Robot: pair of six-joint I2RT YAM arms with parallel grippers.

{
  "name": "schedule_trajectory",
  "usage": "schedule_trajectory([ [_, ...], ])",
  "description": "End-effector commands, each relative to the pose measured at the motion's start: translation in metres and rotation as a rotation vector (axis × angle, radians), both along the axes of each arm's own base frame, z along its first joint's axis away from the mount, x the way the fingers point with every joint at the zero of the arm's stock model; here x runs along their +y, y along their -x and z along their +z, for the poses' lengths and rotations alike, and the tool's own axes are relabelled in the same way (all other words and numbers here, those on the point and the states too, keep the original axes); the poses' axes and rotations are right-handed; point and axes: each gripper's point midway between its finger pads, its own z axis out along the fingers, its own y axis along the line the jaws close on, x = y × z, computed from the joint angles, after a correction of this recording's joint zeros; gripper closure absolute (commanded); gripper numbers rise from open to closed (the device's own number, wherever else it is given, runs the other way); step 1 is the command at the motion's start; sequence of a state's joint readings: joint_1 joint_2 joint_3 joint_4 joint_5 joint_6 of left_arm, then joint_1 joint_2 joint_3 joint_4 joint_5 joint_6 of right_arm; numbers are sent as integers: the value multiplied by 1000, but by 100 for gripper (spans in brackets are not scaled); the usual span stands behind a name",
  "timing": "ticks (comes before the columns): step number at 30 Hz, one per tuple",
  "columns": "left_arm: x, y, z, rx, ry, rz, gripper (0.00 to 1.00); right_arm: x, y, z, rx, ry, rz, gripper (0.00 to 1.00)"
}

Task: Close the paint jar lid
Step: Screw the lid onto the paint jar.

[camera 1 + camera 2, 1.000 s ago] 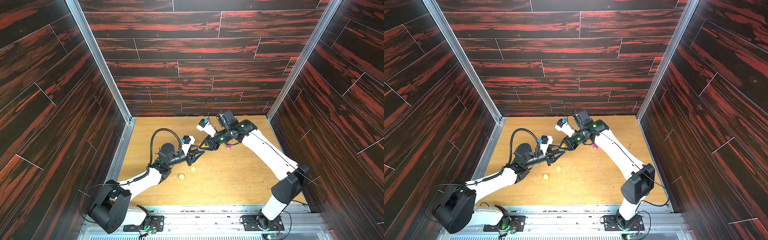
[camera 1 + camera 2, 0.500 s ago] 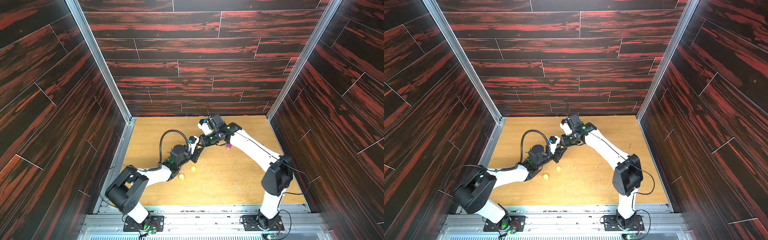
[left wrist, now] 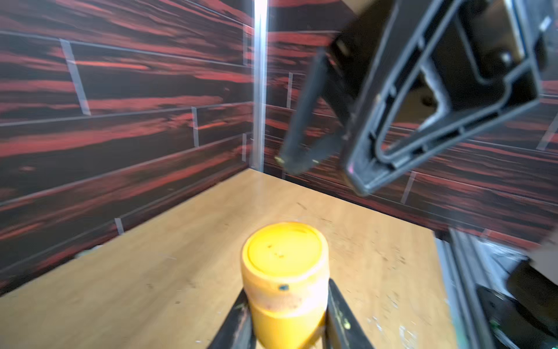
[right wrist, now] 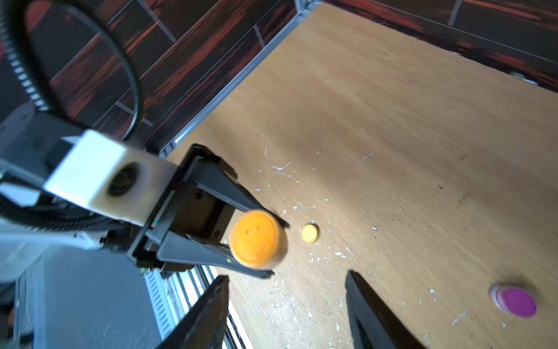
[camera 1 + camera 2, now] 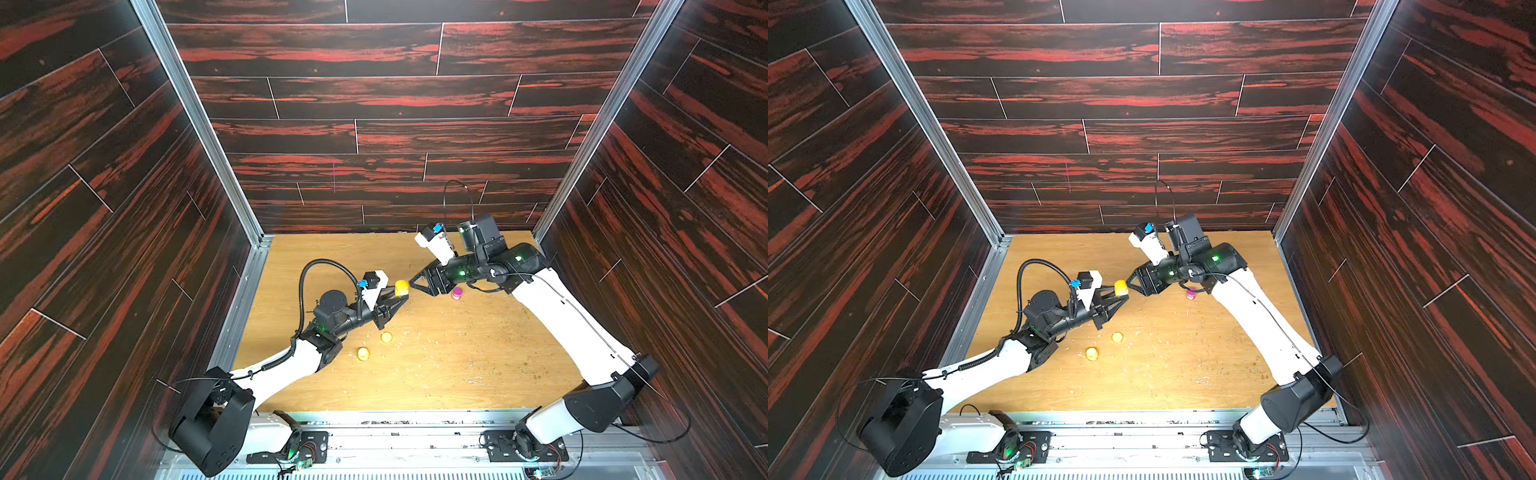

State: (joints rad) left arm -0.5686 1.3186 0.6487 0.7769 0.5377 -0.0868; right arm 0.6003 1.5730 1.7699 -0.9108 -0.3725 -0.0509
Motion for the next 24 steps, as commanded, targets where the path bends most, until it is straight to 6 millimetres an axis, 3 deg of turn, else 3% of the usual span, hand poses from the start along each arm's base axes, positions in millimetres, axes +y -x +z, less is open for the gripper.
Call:
schedule_trajectory([
  [1, -8, 10, -4, 38, -19, -82, 83, 12, 11, -18, 58, 22, 140, 35],
  [15, -10, 7, -2, 37, -19, -86, 83, 24, 14, -46, 110, 30, 185, 37],
  [24, -12, 5, -1, 39, -20, -87, 83, 25, 11, -55, 119, 52, 160, 52],
])
